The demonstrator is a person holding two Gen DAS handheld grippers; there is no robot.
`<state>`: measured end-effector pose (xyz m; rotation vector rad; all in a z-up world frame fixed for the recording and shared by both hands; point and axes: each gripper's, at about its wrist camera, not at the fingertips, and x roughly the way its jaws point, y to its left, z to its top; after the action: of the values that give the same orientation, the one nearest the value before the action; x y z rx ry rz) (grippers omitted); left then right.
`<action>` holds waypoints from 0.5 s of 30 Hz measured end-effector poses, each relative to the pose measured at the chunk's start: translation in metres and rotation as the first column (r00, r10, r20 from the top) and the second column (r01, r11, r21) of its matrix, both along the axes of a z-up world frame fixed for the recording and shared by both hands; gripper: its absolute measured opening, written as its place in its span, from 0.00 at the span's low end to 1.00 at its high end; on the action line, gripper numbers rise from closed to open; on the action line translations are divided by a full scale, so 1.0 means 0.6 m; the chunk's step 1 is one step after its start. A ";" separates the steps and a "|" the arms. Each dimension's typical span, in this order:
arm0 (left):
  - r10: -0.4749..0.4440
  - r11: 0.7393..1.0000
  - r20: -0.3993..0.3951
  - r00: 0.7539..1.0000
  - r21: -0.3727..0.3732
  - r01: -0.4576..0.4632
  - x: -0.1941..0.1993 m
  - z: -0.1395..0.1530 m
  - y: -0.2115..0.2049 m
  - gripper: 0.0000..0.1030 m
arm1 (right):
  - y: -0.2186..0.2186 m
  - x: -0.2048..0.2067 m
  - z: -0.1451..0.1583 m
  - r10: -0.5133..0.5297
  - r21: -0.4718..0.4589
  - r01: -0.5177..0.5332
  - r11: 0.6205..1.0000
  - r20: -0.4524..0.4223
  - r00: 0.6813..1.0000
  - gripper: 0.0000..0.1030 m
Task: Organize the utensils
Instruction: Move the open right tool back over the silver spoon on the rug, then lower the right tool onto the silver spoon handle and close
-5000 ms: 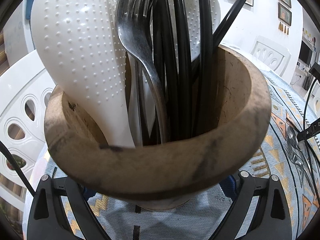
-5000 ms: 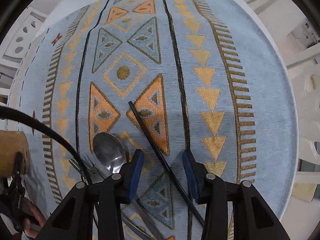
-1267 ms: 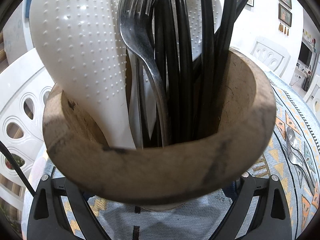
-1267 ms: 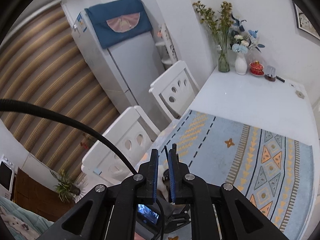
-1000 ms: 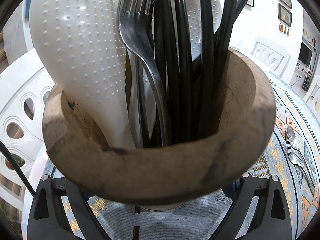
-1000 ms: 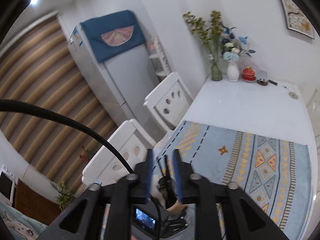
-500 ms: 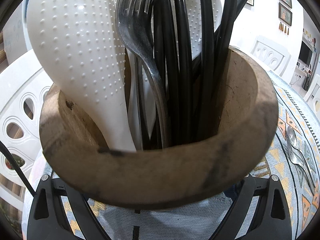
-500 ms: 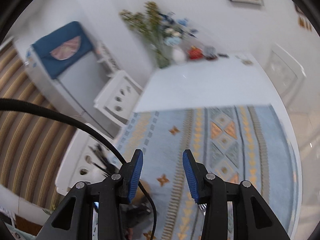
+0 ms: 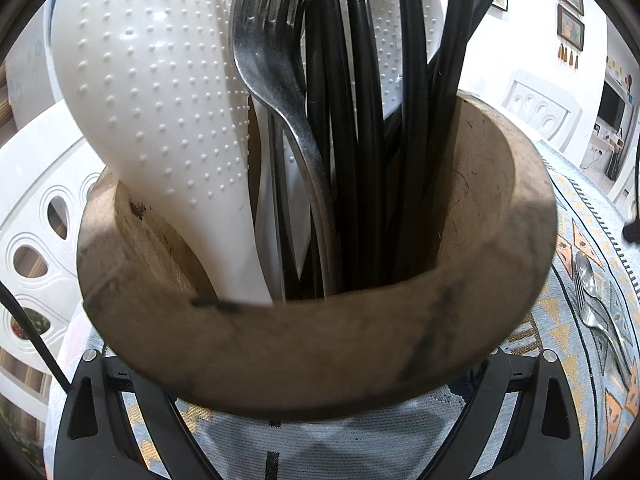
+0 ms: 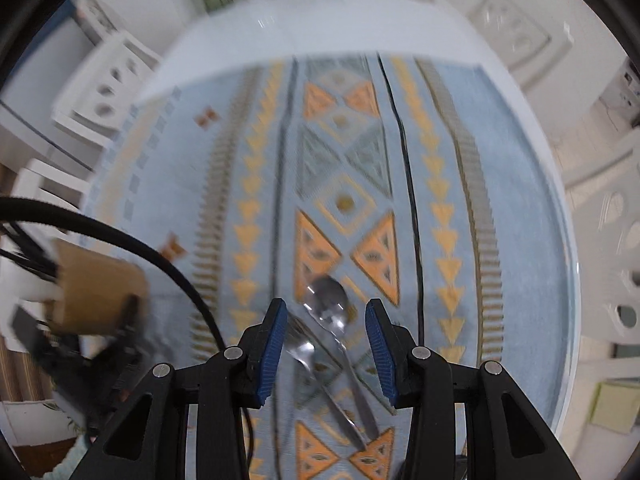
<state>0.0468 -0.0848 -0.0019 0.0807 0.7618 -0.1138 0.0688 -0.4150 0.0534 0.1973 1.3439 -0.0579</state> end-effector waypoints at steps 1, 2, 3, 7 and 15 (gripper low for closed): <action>0.000 1.000 0.000 1.000 0.000 0.000 0.000 0.000 0.000 0.93 | -0.004 -0.001 -0.016 0.000 0.010 0.000 1.000 -0.025 1.000 0.39; 0.000 1.000 0.000 1.000 0.000 0.000 0.000 0.000 0.000 0.93 | -0.003 0.001 -0.023 0.002 0.015 -0.001 1.000 -0.039 0.999 0.39; 0.000 1.000 0.000 1.000 0.000 0.000 0.000 0.000 0.000 0.93 | -0.005 0.001 -0.037 0.005 0.022 -0.003 1.000 -0.061 0.998 0.38; 0.000 1.000 0.000 1.000 0.001 0.000 -0.001 0.000 -0.002 0.93 | -0.005 0.003 -0.067 0.024 0.023 -0.022 1.000 -0.101 0.995 0.38; 0.000 1.000 0.000 1.000 0.000 0.000 0.000 0.000 -0.001 0.93 | 0.005 0.012 -0.084 0.045 0.027 -0.042 0.999 -0.115 0.992 0.38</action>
<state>0.0469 -0.0856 -0.0017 0.0808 0.7620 -0.1141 0.0760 -0.4121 0.0028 0.1873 1.4642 -0.0162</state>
